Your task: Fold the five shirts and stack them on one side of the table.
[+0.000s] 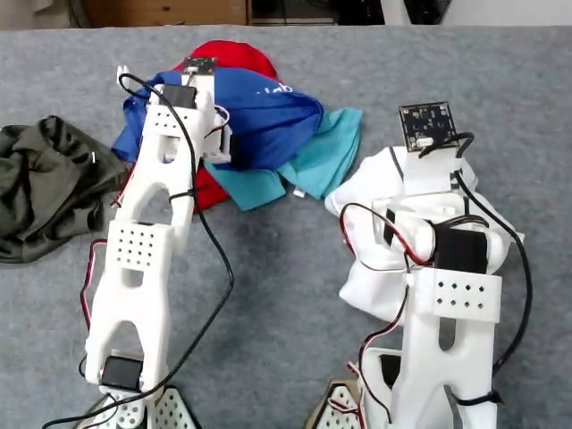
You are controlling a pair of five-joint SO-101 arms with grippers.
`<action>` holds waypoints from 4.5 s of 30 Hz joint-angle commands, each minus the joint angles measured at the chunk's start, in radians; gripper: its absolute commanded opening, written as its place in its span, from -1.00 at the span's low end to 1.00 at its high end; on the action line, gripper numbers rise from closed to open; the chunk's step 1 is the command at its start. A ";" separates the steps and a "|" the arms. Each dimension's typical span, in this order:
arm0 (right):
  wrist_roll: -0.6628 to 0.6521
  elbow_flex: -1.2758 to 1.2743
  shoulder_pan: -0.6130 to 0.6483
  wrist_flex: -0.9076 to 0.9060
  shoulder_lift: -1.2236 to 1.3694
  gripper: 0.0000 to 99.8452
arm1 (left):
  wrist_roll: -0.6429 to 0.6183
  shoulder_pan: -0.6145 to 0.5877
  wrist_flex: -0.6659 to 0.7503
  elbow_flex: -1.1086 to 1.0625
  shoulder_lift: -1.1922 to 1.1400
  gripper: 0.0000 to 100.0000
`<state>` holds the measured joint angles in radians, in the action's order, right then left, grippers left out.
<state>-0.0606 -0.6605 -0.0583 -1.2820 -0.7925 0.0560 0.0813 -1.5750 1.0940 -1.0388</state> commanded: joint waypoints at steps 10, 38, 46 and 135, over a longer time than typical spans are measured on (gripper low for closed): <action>0.000 0.047 0.012 0.014 -0.015 -0.29 | -0.051 -0.226 0.161 0.044 -0.030 -0.94; 0.002 -0.062 0.013 0.055 -0.016 -0.29 | 0.071 -0.841 -0.184 0.407 0.182 -0.85; 0.002 -0.062 0.013 0.055 -0.015 -0.29 | 0.063 -0.684 -0.186 0.269 0.288 -0.52; 0.002 -0.139 0.254 0.149 -0.015 -0.29 | 0.057 -0.611 -0.072 -0.629 0.935 -0.43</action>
<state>-0.0591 -0.8017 0.1795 -1.1515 -0.7925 0.0990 -0.5969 -1.7453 0.7288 -0.1427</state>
